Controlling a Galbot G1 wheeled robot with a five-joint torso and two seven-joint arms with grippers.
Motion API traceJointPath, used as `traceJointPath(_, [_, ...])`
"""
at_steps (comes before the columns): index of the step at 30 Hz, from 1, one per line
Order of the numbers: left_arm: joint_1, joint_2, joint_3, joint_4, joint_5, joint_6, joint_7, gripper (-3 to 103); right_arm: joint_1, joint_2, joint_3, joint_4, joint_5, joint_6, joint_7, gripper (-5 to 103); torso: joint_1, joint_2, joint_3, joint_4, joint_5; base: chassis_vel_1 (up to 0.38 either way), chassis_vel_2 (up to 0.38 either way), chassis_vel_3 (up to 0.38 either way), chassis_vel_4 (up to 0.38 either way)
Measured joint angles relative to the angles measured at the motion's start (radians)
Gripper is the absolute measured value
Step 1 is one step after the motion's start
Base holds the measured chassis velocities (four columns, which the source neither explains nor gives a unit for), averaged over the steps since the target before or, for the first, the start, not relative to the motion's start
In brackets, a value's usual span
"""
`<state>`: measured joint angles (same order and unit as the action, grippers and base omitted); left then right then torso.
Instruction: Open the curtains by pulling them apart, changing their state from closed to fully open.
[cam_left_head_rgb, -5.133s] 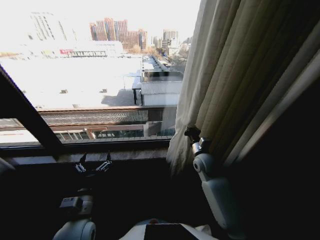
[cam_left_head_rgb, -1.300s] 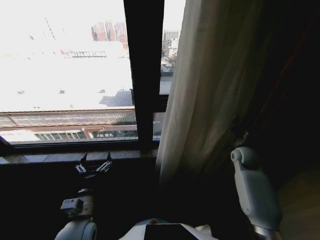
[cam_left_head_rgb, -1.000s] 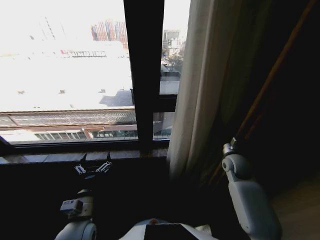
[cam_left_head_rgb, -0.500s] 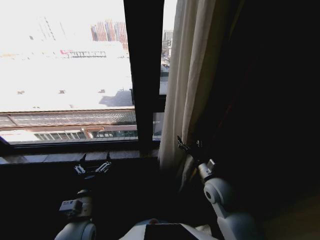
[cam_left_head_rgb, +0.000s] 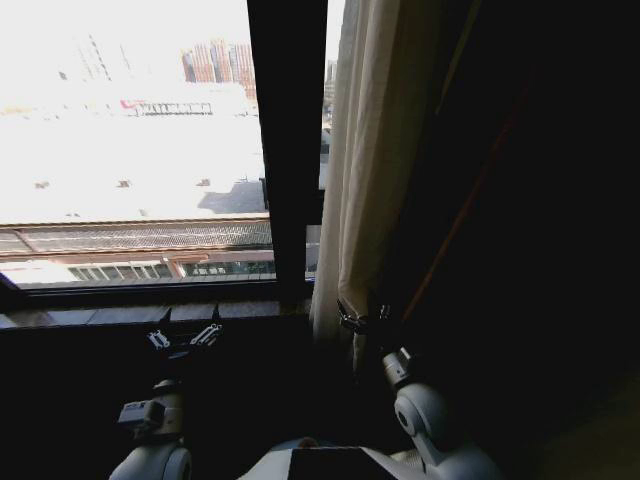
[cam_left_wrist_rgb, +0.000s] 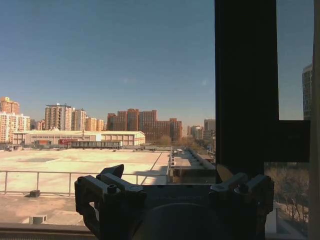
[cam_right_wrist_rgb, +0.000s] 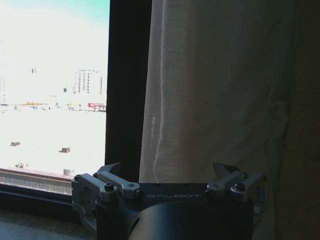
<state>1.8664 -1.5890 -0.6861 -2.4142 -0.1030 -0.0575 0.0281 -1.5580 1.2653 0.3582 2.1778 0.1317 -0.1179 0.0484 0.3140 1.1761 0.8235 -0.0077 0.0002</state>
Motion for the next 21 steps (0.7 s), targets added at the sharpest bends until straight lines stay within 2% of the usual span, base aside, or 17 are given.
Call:
traceJointPath(11, [0.000, 0.000, 0.004, 0.012, 0.005, -0.003, 0.000, 100, 0.014, 0.004, -0.013, -0.007, -0.033, 0.011, 0.001, 100, 0.000, 0.000, 0.000, 0.0000, 0.0001, 0.033, 0.004, -0.036, 0.002])
traceJointPath(21, [0.006, 0.001, 0.005, 0.024, 0.008, -0.008, 0.002, 100, 0.029, 0.012, -0.020, -0.017, -0.040, 0.011, 0.001, 100, 0.000, 0.000, 0.000, 0.0000, 0.0000, 0.235, 0.077, -0.216, -0.081])
